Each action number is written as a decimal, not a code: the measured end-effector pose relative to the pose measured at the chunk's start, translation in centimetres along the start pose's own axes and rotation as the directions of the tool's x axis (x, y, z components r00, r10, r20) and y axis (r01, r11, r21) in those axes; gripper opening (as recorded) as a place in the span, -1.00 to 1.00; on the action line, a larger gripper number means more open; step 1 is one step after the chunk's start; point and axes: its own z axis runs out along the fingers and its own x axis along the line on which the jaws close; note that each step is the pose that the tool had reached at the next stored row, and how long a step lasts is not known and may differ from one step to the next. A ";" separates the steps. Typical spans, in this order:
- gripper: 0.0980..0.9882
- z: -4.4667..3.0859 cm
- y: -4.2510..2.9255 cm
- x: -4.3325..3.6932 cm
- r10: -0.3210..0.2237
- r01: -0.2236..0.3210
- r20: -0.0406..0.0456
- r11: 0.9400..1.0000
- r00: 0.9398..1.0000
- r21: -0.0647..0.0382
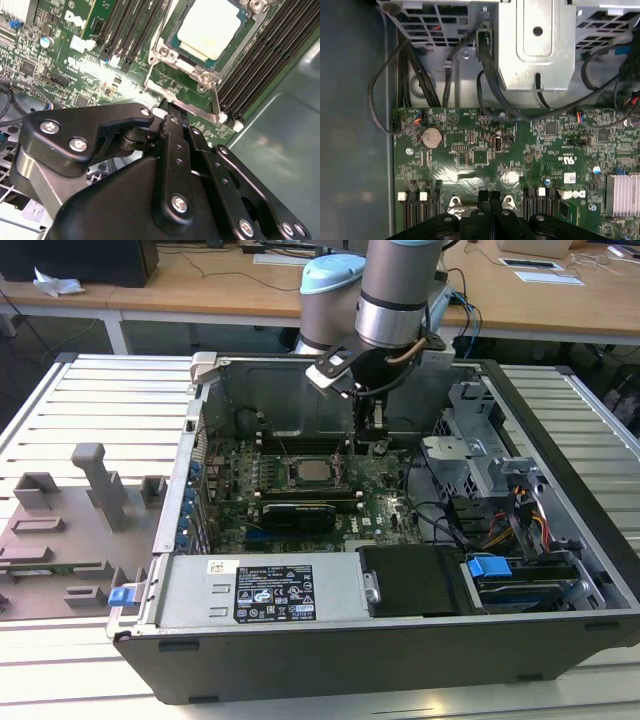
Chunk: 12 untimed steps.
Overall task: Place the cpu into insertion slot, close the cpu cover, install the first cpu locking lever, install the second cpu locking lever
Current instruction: 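Close the cpu cover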
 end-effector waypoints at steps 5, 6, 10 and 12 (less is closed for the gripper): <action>-0.98 0.03 -0.67 0.00 0.000 0.000 0.000 1.000 1.000 0.000; -0.98 0.04 -0.86 -0.01 0.000 0.000 0.000 1.000 1.000 0.000; -0.98 0.05 -1.20 -0.01 0.000 0.000 0.000 1.000 1.000 0.000; -0.98 0.08 -1.55 -0.01 0.000 0.000 0.000 1.000 1.000 0.000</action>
